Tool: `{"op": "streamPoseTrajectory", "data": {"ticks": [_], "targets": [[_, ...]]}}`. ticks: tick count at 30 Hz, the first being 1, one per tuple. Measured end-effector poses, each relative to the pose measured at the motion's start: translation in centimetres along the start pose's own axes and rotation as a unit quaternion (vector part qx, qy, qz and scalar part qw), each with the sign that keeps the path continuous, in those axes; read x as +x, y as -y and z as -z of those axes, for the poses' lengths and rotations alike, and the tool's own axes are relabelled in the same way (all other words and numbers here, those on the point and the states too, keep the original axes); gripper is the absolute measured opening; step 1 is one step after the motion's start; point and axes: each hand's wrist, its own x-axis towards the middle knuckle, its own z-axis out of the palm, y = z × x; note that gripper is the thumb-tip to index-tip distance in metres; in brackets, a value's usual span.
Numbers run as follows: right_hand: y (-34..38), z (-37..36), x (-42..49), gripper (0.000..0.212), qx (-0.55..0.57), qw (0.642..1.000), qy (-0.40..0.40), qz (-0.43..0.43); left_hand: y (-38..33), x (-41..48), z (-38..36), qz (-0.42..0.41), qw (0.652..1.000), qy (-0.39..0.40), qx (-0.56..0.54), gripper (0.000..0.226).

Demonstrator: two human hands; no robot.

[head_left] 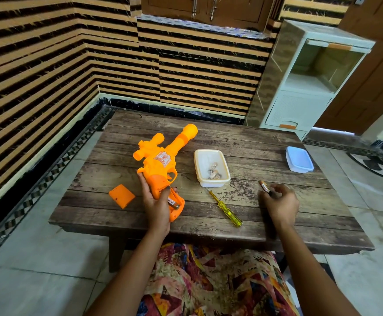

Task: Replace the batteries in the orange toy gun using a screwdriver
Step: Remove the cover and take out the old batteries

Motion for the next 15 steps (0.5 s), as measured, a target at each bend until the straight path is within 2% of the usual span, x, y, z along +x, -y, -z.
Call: {"op": "streamPoseTrajectory", "data": {"ticks": [3, 6, 8, 11, 13, 15], "targets": [[0.9, 0.2, -1.0, 0.036, 0.002, 1.000, -0.020, 0.007, -0.1, 0.0, 0.0, 0.004, 1.000, 0.001, -0.006, 0.081], [2.6, -0.2, -2.9, 0.027, 0.049, 0.997, -0.016, 0.065, -0.1, 0.0, -0.1, 0.006, 1.000, 0.006, -0.010, 0.078], [4.5, -0.7, -4.8, 0.021, 0.125, 0.986, 0.036, 0.107, -0.1, 0.0, 0.0, 0.004, 1.000, 0.012, -0.016, 0.074], [7.8, -1.4, -8.2, 0.020, 0.202, 0.954, 0.169, 0.141, -0.2, -0.1, 0.0, -0.006, 1.000, 0.022, -0.019, 0.067], [9.4, -2.3, -10.0, 0.019, 0.165, 0.936, 0.252, 0.182, -0.4, -0.3, -0.2, -0.016, 1.000, 0.026, -0.008, 0.065], [10.3, -3.0, -11.1, 0.018, 0.097, 0.924, 0.292, 0.226, -0.2, -0.4, -0.2, -0.029, 0.999, 0.027, 0.006, 0.063]]}}
